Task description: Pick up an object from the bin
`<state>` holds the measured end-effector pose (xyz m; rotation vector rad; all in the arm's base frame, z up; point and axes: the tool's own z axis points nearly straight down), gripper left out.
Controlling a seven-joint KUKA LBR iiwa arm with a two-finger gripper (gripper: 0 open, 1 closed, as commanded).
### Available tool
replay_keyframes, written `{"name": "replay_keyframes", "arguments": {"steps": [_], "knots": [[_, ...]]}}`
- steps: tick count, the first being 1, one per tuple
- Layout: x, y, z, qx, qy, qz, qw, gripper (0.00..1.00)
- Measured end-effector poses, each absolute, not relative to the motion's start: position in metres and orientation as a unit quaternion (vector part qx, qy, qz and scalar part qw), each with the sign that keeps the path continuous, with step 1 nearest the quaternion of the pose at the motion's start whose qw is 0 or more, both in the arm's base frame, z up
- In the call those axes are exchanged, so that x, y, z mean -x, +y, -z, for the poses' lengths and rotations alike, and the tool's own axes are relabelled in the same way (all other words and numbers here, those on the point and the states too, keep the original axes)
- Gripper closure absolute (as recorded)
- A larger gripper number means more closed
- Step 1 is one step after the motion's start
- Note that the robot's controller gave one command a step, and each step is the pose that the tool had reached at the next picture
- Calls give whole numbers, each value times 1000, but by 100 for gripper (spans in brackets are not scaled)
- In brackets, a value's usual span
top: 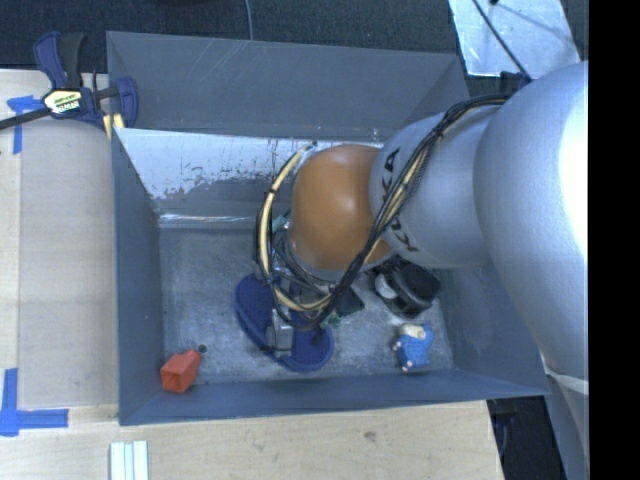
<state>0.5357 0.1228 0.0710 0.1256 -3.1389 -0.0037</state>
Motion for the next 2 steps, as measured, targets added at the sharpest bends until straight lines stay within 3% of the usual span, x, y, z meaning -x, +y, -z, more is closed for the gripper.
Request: {"name": "replay_keyframes", "arguments": {"steps": [1, 2], "knots": [[-537, 123, -76, -40, -999, 1, -2, 100], [-542, 128, -194, -51, -999, 1, -6, 100]]}}
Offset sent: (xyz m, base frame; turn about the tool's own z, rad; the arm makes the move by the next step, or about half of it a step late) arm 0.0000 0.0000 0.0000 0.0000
